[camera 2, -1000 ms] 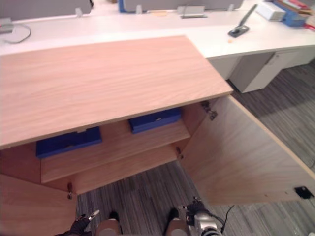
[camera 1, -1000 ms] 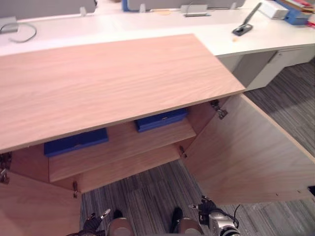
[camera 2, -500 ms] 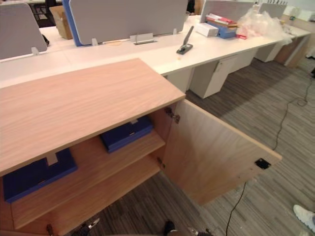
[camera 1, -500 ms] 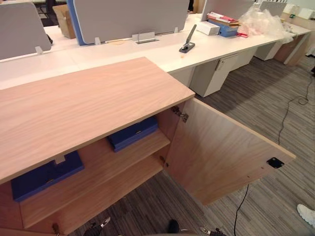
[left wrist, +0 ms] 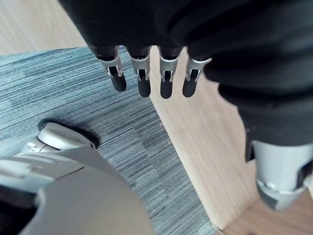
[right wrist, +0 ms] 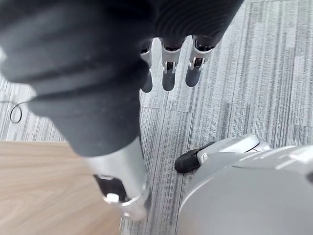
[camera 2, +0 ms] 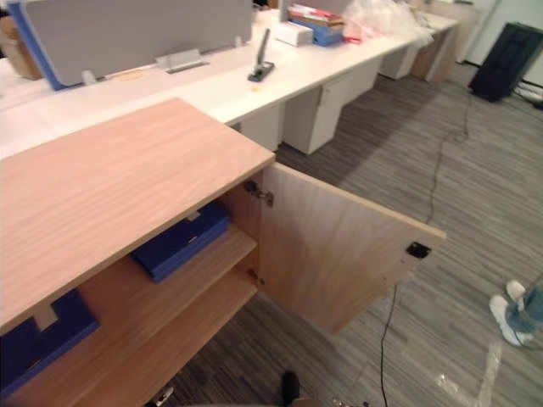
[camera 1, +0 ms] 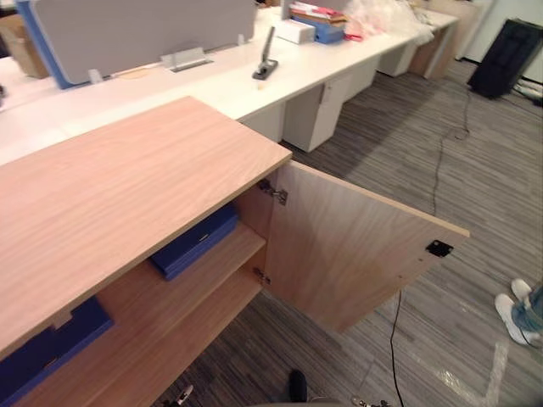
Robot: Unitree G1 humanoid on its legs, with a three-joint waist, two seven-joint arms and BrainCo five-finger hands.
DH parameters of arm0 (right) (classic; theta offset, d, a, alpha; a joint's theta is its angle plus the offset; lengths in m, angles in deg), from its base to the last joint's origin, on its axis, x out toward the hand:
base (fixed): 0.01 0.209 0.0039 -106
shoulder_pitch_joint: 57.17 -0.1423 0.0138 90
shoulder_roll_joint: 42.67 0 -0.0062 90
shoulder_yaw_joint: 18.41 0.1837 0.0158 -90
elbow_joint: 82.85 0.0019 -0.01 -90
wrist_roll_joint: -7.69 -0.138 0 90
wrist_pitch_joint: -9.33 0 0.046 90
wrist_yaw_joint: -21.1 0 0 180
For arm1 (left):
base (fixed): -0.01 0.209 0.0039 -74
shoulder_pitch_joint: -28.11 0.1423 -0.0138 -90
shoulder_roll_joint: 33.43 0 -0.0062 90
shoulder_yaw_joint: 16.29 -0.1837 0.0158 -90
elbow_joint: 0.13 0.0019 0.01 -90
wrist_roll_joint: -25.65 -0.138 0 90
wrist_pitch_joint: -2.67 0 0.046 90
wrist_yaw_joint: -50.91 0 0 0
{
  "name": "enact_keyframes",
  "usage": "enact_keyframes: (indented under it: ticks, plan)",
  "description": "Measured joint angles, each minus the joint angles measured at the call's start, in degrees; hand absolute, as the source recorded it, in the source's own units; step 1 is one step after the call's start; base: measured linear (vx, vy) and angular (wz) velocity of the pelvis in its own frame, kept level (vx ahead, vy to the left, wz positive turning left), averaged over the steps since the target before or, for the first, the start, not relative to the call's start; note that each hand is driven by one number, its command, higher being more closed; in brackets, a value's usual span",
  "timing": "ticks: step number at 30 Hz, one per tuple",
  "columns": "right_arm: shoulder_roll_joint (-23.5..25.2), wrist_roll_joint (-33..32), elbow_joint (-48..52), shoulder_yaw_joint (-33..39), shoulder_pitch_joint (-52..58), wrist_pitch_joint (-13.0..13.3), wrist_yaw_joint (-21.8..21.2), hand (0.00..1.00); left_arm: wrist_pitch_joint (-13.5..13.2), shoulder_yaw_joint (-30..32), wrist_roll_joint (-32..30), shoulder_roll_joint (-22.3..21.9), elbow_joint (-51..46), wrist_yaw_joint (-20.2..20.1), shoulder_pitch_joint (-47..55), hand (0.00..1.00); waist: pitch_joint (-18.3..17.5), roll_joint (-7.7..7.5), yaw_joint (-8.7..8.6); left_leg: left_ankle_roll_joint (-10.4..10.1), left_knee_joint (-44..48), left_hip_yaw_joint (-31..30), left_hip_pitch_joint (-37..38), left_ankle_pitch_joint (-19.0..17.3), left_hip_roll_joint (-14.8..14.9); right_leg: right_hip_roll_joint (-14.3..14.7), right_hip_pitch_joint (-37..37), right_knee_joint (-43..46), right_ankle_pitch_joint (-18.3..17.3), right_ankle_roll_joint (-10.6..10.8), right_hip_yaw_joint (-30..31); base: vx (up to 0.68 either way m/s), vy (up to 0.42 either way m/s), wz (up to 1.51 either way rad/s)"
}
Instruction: Walk over to the cabinet, pick up the folder, carry it to the office cabinet, place the folder inside the office cabinet, then close the office cabinet door
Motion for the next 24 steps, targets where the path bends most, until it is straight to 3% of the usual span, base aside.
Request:
enact_keyframes:
  ticks: [1, 4, 13, 14, 16, 17, 19, 21, 22, 24]
  plan:
    - [-0.3, 0.0, 0.6, 0.0, 0.1, 0.0, 0.0, 0.0, -0.3, 1.4, 0.0, -1.1, -0.2, 0.0, -0.2, 0.0, -0.4, 0.85, -0.19, 0.1, -0.9, 0.6, 0.3, 0.1, -0.2, -0.1, -0.4, 0.0, 0.0, 0.0, 0.1, 0.04, 0.075, -0.36]
    - [-0.3, 0.0, 1.1, 0.1, -0.2, 0.0, 0.0, 0.0, -1.1, 1.8, -1.9, -2.0, -1.2, -0.1, -0.4, 0.0, -1.0, 1.48, -0.28, 1.1, -3.2, 1.2, 0.4, 0.6, -0.7, -0.6, -1.7, 0.0, 0.1, 0.1, 0.1, 0.02, 0.028, -0.1]
    - [2.2, 1.1, 5.3, -0.7, -0.6, 0.0, -0.2, 0.0, -1.2, 3.5, -4.2, -3.0, -3.5, -0.1, 0.2, 0.0, -0.3, 1.07, -0.15, 1.3, -4.9, 4.4, 2.8, 0.7, -0.6, -0.6, -2.7, 3.4, -1.0, 0.0, 0.4, -0.07, -0.005, -0.12]
    - [2.4, 0.9, 6.1, -0.6, -1.1, 0.0, -0.2, 0.0, -1.3, 3.6, -4.2, -3.2, -4.2, -0.2, 0.2, 0.0, 0.7, 0.93, 0.02, 1.6, -5.0, 6.5, 3.0, 0.5, -0.3, -1.4, -5.4, 8.8, -4.3, -0.5, -2.2, -0.13, -0.003, -0.31]
    - [2.5, 0.4, 7.0, -0.1, -1.5, -0.1, 0.0, 0.0, -1.4, 3.8, -4.2, -3.5, -5.2, -0.1, 0.2, 0.0, 1.7, 0.66, 0.17, 1.7, -5.0, 8.0, 3.4, 0.4, -0.6, -3.3, -7.1, 13.0, -6.8, -1.8, -7.4, -0.1, 0.016, -0.42]
    - [2.5, -0.1, 7.7, 0.4, -1.8, -0.1, 0.1, 0.0, -1.4, 4.1, -4.3, -3.8, -5.5, -0.1, 0.6, 0.0, 1.6, 1.3, 0.26, 1.7, -5.1, 9.3, 3.4, 0.5, 0.2, -5.2, -8.5, 16.3, -9.4, -3.3, -12.5, -0.04, -0.025, -0.54]
    - [2.5, -0.7, 8.7, 0.9, -2.1, -0.1, 0.4, 0.0, -1.4, 4.8, -4.3, -4.2, -6.0, -0.1, 0.9, 0.0, 2.0, 1.87, 0.34, 1.5, -5.2, 11.3, 4.5, 0.6, 1.7, -10.1, -11.4, 32.2, -13.2, -4.6, -18.2, 0.0, -0.08, -0.37]
    - [3.1, -1.7, 9.0, 2.7, -1.6, -0.1, 0.6, 0.0, -1.3, 4.8, -4.3, -4.1, -6.2, 0.0, 1.2, 0.0, 1.3, 1.15, 0.16, 0.5, -5.4, 11.5, 6.1, 0.3, 1.8, -13.2, -9.9, 38.4, -18.4, -2.4, -19.7, 0.14, -0.162, -0.21]
    - [3.6, -2.2, 9.4, 3.6, -1.7, -0.1, 0.5, 0.0, -1.3, 5.3, -4.2, -4.1, -5.8, -0.1, 1.2, 0.0, 0.6, 0.33, 0.86, 0.0, -6.1, 12.3, 6.2, 0.2, 1.5, -11.6, -9.5, 35.8, -20.2, -1.8, -20.7, 0.15, -0.153, -0.52]
    - [3.5, -2.2, 9.6, 5.1, -3.1, 0.0, 0.5, 0.0, -0.9, 5.6, -4.3, -5.1, -5.1, -0.1, 0.9, 0.0, -0.6, 2.03, 1.38, 0.0, -6.5, 13.1, 4.9, 1.3, 3.0, -8.4, -9.5, 30.0, -19.2, -1.7, -20.4, 0.11, -0.149, -0.69]
